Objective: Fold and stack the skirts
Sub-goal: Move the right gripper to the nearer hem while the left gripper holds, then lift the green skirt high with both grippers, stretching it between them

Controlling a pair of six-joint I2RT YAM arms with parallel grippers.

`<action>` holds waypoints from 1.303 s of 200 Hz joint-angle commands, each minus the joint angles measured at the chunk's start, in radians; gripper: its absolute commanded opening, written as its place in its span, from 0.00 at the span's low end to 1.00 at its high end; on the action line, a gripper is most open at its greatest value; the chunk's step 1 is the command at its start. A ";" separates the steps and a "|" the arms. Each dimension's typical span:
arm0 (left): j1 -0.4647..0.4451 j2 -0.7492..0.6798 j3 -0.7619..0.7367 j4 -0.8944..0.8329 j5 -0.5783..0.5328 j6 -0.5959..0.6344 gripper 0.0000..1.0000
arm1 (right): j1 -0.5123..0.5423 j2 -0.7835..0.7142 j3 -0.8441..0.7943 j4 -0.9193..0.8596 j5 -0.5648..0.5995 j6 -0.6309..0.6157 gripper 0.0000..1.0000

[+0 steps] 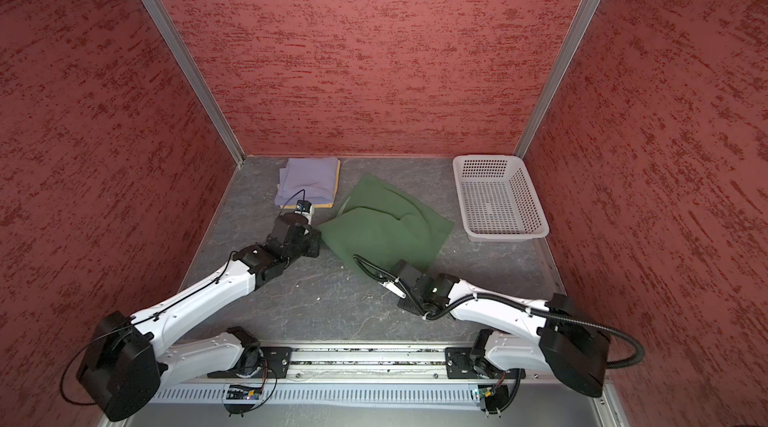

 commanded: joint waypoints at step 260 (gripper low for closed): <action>0.149 0.159 0.712 -0.147 0.246 0.278 0.00 | -0.470 -0.177 0.366 0.205 0.009 -0.207 0.00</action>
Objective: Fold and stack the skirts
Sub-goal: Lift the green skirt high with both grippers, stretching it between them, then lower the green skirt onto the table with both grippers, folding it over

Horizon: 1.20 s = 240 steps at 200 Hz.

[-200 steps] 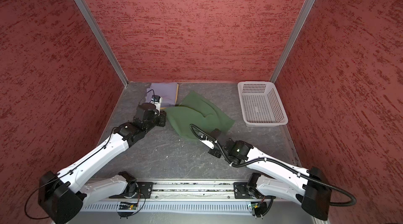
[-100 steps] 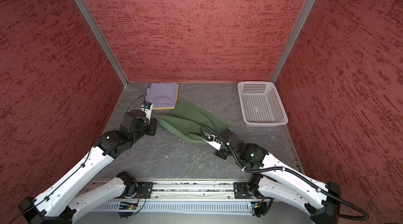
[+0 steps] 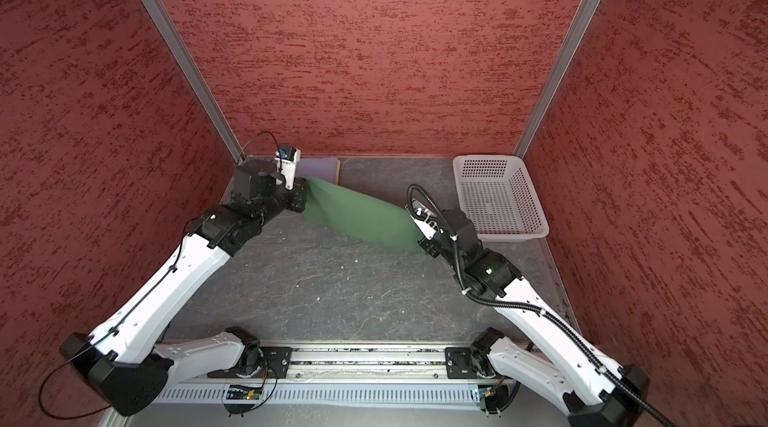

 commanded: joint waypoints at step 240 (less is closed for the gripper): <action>0.092 0.250 0.097 0.395 0.341 0.180 0.00 | -0.376 0.005 -0.057 0.175 -0.571 -0.028 0.00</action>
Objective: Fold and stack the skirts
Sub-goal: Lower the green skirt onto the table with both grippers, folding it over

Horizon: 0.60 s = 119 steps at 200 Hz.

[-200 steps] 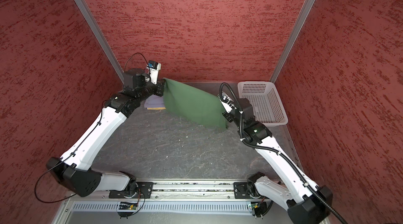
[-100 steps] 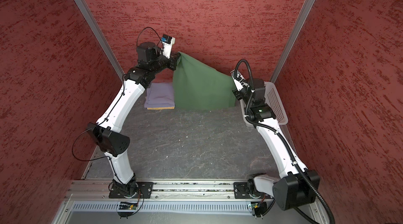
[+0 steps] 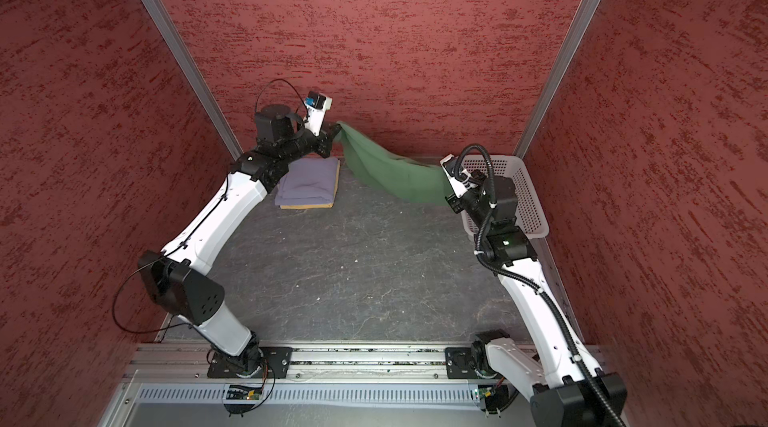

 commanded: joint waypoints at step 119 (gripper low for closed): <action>-0.147 -0.665 -0.792 -0.106 -0.379 -0.217 0.00 | 0.435 -0.073 -0.220 -0.474 -0.277 0.003 0.00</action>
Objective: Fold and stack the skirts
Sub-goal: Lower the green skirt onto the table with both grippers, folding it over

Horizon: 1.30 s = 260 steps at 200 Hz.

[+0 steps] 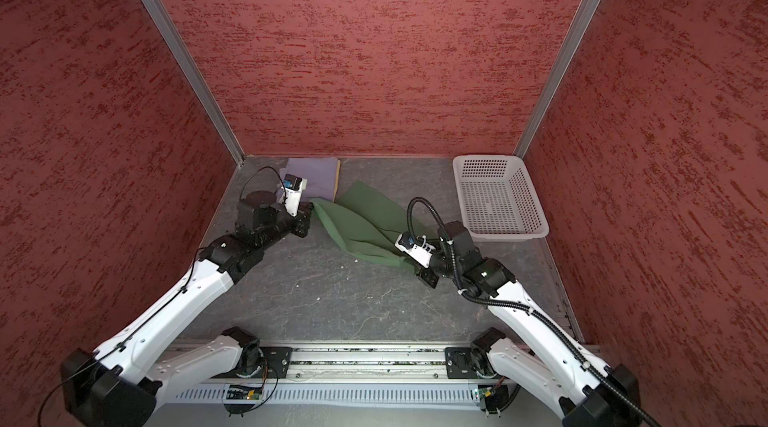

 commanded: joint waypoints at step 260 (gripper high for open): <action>-0.055 0.938 0.701 0.004 -0.161 0.108 0.00 | -0.257 0.394 0.057 0.324 0.458 0.087 0.00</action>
